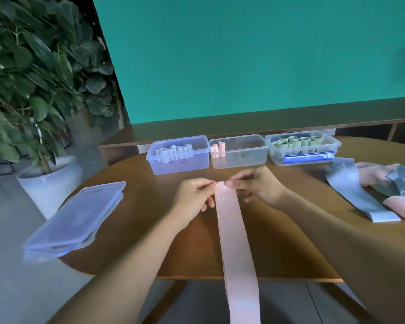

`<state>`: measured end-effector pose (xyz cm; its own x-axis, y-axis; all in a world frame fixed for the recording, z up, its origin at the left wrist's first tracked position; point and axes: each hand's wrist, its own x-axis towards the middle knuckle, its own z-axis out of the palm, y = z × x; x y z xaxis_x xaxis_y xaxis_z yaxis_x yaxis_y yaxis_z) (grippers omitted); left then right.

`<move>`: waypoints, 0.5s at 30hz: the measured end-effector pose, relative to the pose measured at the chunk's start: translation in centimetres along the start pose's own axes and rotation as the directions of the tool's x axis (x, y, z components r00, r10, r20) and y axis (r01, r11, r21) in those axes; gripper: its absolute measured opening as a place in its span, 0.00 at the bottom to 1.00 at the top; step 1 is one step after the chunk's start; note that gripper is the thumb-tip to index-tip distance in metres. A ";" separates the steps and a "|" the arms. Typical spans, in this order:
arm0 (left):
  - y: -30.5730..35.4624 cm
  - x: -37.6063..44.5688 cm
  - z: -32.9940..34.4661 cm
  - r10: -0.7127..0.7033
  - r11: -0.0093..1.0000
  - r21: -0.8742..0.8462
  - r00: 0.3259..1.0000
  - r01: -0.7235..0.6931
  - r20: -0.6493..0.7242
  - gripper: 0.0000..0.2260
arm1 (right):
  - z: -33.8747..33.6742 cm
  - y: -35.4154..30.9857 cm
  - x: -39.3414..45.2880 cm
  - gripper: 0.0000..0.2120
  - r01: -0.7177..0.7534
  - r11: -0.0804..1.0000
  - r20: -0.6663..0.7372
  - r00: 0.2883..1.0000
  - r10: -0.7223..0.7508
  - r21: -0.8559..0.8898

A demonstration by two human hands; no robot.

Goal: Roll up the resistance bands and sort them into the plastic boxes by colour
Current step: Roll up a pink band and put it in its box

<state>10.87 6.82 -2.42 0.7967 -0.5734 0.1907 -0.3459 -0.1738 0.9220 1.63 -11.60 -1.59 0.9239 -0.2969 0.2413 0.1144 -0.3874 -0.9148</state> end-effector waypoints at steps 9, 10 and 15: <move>-2.2 4.3 0.1 -0.014 1.000 0.000 1.000 0.014 -0.018 0.08 | 0.7 2.9 3.9 0.08 -0.036 0.998 -0.039 0.999 0.038 0.049; -2.5 4.9 0.1 -0.016 1.000 0.001 1.000 0.016 -0.024 0.08 | 0.9 3.2 4.3 0.08 -0.052 0.997 -0.043 0.998 0.055 0.057; -4.0 7.7 -0.1 -0.012 0.999 0.052 0.996 0.016 -0.087 0.07 | 1.6 4.4 6.8 0.10 -0.106 0.994 -0.103 0.989 0.105 -0.006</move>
<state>18.44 3.21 -4.64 0.8407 -0.4998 0.2085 -0.3583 -0.2247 0.9062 9.01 -13.90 -4.55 0.8882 -0.4242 0.1764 0.0137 -0.3594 -0.9331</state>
